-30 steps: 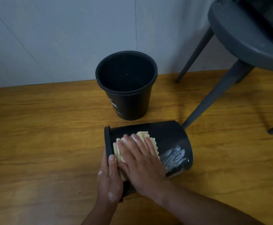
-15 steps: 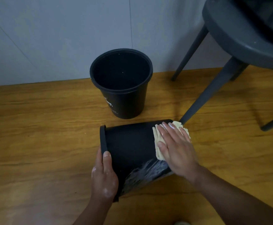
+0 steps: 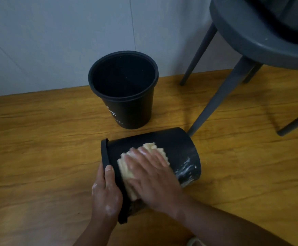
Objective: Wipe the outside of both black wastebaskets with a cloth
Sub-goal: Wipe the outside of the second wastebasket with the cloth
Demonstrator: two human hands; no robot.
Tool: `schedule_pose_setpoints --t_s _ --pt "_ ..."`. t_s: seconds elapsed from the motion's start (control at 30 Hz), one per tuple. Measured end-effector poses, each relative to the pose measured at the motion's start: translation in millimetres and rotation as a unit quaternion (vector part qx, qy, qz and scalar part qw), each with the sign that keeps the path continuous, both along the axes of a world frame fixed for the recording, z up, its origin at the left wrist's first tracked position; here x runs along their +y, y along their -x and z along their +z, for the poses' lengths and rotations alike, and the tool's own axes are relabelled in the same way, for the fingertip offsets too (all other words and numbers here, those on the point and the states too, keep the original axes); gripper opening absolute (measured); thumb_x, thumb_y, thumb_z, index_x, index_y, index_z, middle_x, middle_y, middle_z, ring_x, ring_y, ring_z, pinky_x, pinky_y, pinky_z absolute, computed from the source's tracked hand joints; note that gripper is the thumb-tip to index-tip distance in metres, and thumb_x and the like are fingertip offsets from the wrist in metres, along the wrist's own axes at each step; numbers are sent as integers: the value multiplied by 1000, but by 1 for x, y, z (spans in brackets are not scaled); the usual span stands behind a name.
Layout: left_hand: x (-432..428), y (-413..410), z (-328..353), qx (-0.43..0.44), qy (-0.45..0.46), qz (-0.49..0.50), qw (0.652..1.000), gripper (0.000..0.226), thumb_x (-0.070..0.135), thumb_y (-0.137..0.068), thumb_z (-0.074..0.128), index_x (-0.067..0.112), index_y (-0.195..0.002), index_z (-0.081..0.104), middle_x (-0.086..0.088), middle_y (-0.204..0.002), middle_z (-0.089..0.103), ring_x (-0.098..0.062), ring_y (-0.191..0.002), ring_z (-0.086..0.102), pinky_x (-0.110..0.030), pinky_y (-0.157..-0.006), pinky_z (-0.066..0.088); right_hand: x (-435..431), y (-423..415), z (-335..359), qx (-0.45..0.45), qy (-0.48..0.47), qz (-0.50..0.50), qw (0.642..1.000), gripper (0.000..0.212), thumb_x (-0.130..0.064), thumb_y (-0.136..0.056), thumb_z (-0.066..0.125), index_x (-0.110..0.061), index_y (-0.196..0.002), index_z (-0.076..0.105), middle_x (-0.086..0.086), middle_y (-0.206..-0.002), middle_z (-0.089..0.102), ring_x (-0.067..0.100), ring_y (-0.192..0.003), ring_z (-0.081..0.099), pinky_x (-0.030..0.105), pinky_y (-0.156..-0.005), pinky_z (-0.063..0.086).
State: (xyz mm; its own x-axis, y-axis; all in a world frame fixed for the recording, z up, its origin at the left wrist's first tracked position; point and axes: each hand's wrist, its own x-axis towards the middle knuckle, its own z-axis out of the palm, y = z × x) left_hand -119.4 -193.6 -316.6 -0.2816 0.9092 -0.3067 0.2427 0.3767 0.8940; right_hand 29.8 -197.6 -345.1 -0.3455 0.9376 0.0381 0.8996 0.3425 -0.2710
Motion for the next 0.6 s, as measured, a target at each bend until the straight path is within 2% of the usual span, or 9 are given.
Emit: schedule_pose_setpoints --t_s 0.07,0.17,0.23,0.37,0.5,0.6 --pt "2 0 -1 -4 -8 -1 1000 30 40 -106 32 39 -116 61 3 -94 69 -18 -90 65 -44 -76 53 4 -35 -4 -12 8 -46 999 61 -52 -106 28 -29 -161 16 -3 -166 24 17 -154 16 48 -126 15" --pt "3 1 -3 -11 -13 -2 1000 29 38 -107 33 44 -117 60 3 -97 70 -12 -90 66 -41 -78 54 6 -94 -16 -14 17 -104 994 61 -53 -106 22 -31 -162 14 -7 -167 20 13 -155 10 47 -124 19" --pt "3 2 -4 -18 -13 -6 1000 30 39 -107 34 45 -117 61 2 -98 71 -14 -92 67 -43 -79 55 8 -114 -23 4 14 -110 994 60 -50 -107 26 -29 -162 16 -7 -167 20 11 -156 6 44 -125 19" --pt "10 4 -5 -29 -12 -10 999 32 43 -106 34 42 -123 62 4 -104 72 -19 -100 67 -47 -85 55 11 -111 -26 26 -8 -120 992 56 -46 -108 28 -25 -161 24 -4 -166 25 12 -155 10 44 -126 15" --pt "18 12 -3 -53 14 -4 998 37 49 -104 35 39 -128 62 2 -110 71 -22 -105 66 -49 -92 54 8 -102 -25 23 -10 -139 990 58 -49 -109 19 -24 -160 29 -3 -165 29 14 -155 15 46 -125 17" --pt "17 14 0 -61 19 -4 998 39 50 -104 34 41 -133 58 6 -116 67 -19 -109 63 -41 -95 51 6 -96 -23 20 -5 -159 987 59 -51 -108 16 -23 -159 31 0 -163 33 18 -154 21 48 -124 20"
